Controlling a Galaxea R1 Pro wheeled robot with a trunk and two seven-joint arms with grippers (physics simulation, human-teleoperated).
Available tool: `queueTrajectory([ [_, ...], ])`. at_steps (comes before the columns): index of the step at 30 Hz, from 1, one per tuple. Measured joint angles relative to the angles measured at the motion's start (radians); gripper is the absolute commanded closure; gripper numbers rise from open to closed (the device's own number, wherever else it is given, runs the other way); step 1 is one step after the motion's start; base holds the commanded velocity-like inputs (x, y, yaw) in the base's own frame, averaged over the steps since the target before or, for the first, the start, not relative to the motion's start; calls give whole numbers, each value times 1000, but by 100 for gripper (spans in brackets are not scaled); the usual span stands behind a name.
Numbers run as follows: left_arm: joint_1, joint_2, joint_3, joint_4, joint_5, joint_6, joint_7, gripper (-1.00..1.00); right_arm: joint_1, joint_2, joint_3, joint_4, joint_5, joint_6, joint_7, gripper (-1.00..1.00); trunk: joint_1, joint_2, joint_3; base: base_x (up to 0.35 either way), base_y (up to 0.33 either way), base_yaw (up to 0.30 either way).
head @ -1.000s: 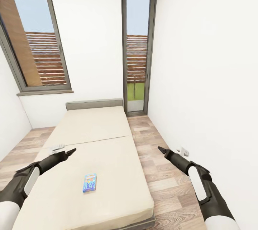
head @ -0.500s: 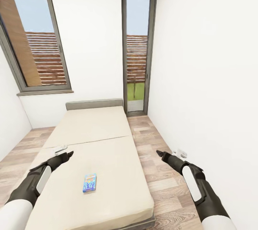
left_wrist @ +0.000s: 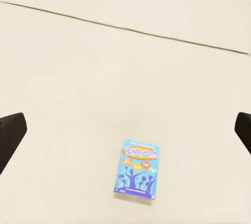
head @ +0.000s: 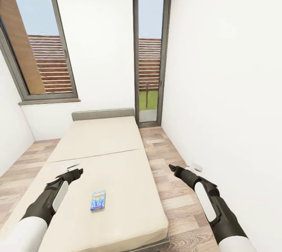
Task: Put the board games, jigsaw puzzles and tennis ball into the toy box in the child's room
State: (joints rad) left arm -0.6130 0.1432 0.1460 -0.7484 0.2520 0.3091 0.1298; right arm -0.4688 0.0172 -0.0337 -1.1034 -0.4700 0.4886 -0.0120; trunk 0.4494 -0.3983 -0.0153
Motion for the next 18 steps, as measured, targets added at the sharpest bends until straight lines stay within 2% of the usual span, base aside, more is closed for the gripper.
queueTrajectory([
  [9,0,-2,-9,-11,0,-2,-6,-100,-1,0,53,-5,5,2,-71,-100,0,0,0,0,0,0],
  [13,0,-2,-11,-15,0,-3,-7,-100,0,6,102,-3,3,11,-120,-100,0,0,0,2,-1,0],
  [16,0,-2,-11,-16,0,-2,-6,-100,-1,3,152,-3,2,22,-188,-100,0,0,0,58,-66,0],
  [18,0,-2,-12,-16,0,-1,-4,-100,-2,6,170,-2,2,38,-226,-100,0,0,0,126,-178,0],
])
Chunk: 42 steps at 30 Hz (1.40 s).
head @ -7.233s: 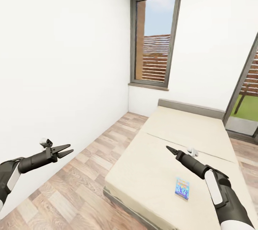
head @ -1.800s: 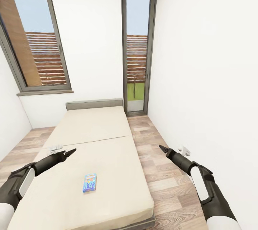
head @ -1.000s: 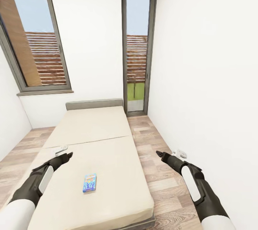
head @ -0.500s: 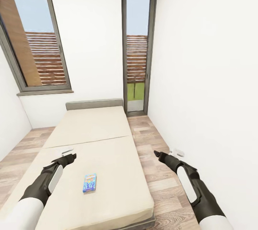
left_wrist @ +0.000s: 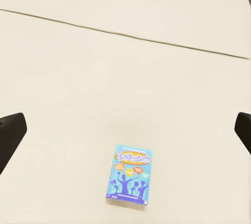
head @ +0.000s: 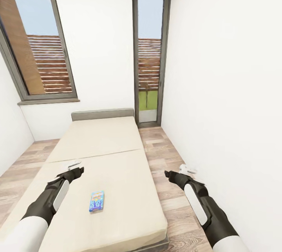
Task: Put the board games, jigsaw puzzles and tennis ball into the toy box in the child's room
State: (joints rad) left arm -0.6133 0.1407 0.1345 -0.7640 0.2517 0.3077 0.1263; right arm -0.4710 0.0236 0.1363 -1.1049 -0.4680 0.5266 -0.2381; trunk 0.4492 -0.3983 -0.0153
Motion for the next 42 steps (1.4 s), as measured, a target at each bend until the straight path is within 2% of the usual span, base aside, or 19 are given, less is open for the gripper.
queueTrajectory([
  [2,0,-1,0,0,0,1,2,-100,-1,4,16,2,2,20,-32,-100,0,0,0,134,-200,0],
  [5,0,-1,-1,0,0,3,1,-100,-4,4,67,1,27,48,-76,-100,0,0,0,62,-93,0],
  [8,0,-1,-4,0,-1,4,0,-100,-8,-3,85,2,42,59,-85,-100,0,0,0,26,-38,0],
  [17,0,-1,-42,-2,0,5,-1,-100,-10,-5,101,-4,52,82,-89,-100,0,0,0,48,-7,0],
  [28,0,-1,-49,-6,0,3,-3,-100,-10,2,106,-2,54,84,-90,-100,0,1,-13,147,69,40],
  [39,2,-1,-53,-5,0,0,-7,-100,-10,-3,106,3,45,82,-80,-100,0,1,-29,-3,5,3],
  [42,2,0,-64,-5,2,4,-8,-100,-9,-1,108,-2,51,82,-76,-100,0,1,-31,-141,0,0],
])
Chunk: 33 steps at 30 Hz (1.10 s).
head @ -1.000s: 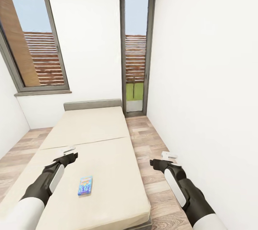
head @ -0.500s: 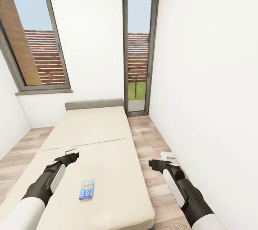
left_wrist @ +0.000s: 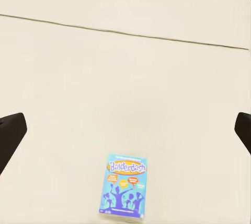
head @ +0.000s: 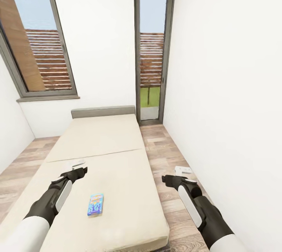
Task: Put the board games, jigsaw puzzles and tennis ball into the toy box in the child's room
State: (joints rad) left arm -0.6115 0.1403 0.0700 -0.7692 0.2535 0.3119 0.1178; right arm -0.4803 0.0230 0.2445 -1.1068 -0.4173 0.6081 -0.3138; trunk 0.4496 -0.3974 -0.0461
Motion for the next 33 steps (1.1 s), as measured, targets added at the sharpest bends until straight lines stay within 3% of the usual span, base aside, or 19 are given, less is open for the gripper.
queueTrajectory([
  [12,0,-1,-19,1,0,5,2,-100,3,-2,2,-8,2,0,4,-100,0,0,-1,-150,0,32],
  [33,0,-3,-20,0,0,5,2,-100,3,1,1,-9,3,1,3,-100,-1,0,-1,23,0,252],
])
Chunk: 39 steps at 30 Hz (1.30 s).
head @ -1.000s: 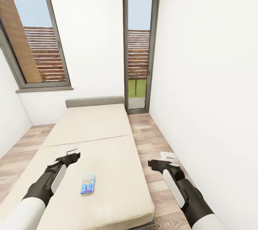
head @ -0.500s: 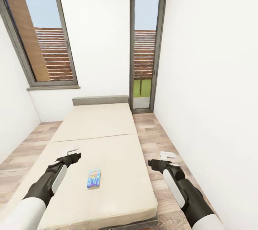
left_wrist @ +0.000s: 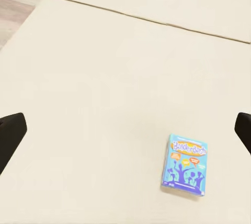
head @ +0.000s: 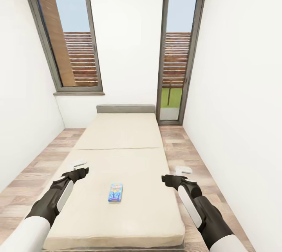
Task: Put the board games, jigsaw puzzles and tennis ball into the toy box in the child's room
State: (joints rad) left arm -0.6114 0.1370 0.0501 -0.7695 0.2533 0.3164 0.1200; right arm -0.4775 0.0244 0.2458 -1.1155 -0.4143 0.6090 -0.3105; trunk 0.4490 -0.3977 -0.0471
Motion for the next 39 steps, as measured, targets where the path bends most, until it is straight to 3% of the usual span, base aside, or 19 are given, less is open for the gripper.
queueTrajectory([
  [39,0,0,-1,0,0,-5,-3,-100,1,-5,2,-1,0,-11,3,-100,0,0,0,52,-6,-5],
])
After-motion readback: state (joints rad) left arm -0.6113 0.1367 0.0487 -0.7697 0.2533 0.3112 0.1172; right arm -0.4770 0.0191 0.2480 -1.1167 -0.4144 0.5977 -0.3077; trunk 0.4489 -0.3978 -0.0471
